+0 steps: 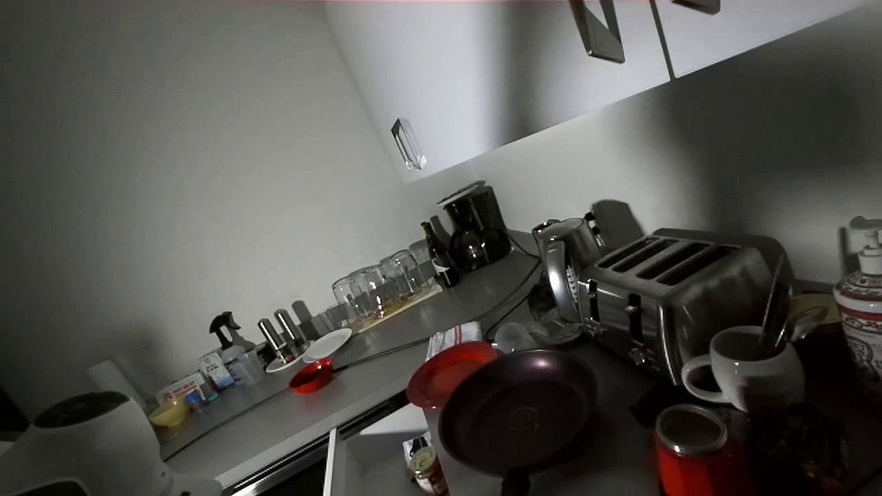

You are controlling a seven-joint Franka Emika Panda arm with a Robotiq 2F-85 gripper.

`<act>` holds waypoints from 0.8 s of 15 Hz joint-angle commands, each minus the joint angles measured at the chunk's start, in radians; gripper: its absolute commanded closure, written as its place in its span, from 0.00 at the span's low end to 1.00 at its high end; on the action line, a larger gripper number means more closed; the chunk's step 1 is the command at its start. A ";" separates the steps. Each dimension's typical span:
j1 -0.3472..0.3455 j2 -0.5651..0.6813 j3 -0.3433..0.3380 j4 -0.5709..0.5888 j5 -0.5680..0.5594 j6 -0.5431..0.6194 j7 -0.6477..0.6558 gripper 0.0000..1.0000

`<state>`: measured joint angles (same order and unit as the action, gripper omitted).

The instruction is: Close the drawer

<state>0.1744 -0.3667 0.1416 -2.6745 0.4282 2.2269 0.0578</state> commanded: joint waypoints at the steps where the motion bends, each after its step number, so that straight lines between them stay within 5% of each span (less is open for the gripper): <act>1: 0.002 0.090 -0.005 0.001 0.007 0.100 0.002 0.00; 12: -0.017 0.286 -0.039 0.020 0.141 0.236 0.053 0.00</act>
<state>0.1553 -0.1292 0.1031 -2.6700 0.5172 2.4409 0.0923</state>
